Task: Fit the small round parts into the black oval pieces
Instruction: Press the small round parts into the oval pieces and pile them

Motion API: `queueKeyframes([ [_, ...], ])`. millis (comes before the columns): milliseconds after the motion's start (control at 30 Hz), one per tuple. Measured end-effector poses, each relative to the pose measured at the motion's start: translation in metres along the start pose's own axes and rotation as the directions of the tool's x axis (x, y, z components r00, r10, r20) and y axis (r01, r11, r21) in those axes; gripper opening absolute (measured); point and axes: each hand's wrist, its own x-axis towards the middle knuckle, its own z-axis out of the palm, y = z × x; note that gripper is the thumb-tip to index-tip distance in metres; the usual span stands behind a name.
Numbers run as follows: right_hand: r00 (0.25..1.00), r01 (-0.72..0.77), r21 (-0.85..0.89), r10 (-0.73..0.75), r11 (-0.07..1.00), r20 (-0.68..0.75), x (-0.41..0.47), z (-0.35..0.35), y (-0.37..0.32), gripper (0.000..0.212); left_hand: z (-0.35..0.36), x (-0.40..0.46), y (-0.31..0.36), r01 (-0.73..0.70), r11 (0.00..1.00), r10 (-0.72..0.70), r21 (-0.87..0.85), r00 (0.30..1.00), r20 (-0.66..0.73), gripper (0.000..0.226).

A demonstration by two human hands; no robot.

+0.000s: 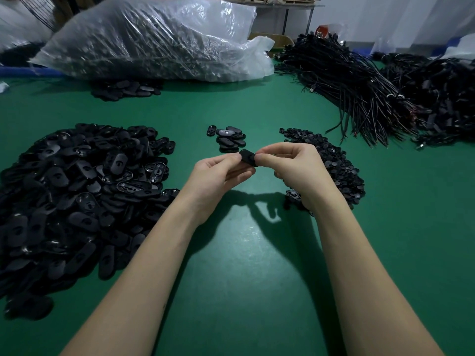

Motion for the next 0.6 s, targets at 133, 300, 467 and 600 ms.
queueKeyframes([
  [133,1.0,-0.008,0.013,0.009,1.0,-0.006,0.0,0.0005,0.0001,0.003,0.0003,-0.0009,0.0004,0.002,1.0,-0.002,-0.004,1.0,0.008,0.024],
  [300,1.0,-0.012,0.016,0.012,1.0,0.006,-0.0012,0.0012,-0.0012,0.004,0.0012,-0.0025,0.0007,0.001,1.0,-0.001,0.006,1.0,0.02,0.024],
  [467,1.0,-0.021,0.017,0.021,1.0,0.005,-0.0018,0.0023,-0.0009,0.005,0.0006,-0.0016,0.0006,0.001,1.0,-0.001,0.004,1.0,0.011,0.023],
  [600,0.999,-0.032,0.011,0.032,0.999,-0.028,-0.0011,0.0068,-0.0003,0.006,-0.0005,-0.0004,-0.0002,-0.004,1.0,0.004,0.003,1.0,0.007,0.021],
])
